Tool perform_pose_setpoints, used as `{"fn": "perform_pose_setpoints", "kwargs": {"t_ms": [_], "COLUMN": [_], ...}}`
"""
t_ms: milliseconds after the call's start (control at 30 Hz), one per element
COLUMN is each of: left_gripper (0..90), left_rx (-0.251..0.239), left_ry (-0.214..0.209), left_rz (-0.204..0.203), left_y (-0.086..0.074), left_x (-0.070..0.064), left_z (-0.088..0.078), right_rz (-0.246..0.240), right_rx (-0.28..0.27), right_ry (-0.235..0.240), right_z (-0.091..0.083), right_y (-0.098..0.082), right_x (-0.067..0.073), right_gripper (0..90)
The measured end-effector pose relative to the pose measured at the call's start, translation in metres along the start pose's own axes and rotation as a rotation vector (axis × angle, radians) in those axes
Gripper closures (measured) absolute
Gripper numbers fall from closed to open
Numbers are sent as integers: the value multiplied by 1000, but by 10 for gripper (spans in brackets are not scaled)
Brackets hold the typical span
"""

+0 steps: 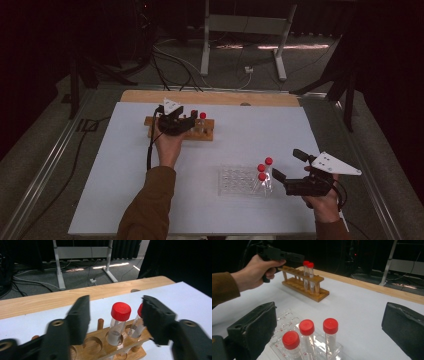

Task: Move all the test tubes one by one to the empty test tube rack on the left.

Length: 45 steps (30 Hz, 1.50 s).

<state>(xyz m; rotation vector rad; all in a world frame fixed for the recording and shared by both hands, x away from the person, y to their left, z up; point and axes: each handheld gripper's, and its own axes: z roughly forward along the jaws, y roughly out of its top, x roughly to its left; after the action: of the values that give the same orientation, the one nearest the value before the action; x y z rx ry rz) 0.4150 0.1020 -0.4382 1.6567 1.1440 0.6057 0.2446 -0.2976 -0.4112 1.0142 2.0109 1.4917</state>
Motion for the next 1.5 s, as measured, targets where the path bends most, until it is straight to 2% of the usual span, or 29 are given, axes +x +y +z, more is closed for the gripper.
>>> {"fn": "perform_pose_setpoints", "kwargs": {"t_ms": [167,367,567,667,867,1100,1267,1500], "left_gripper": [203,120,22,14,11,11,11,11], "left_rx": [-16,-16,-13,-22,-37,-52,-56,-59], "left_ry": [-8,-42,-88,-107,-136,-159,-165,-180], "left_rz": [-23,-37,-28,-27,-18,-3,1,-1], "left_y": [1,-2,-8,-12,-18,-24,-29,-35], "left_x": [3,2,-1,-2,-5,-11,-14,-18], "left_z": [-12,-26,-41,-49,-67,-85,-93,-100], "right_rz": [-1,11,13,9,-2,-18,-38,-40], "right_rx": [9,23,48,60,85,117,141,166], "right_ry": [-13,-21,-22,-18,5,35,53,63], "right_z": [1,4,9,12,17,21,29,41], "right_y": [-2,-8,-14,-17,-23,-29,-34,-41], "right_x": [-3,-8,-13,-14,-16,-17,-16,-16], "right_gripper": [20,64,136,172,349,478,586,666]}}
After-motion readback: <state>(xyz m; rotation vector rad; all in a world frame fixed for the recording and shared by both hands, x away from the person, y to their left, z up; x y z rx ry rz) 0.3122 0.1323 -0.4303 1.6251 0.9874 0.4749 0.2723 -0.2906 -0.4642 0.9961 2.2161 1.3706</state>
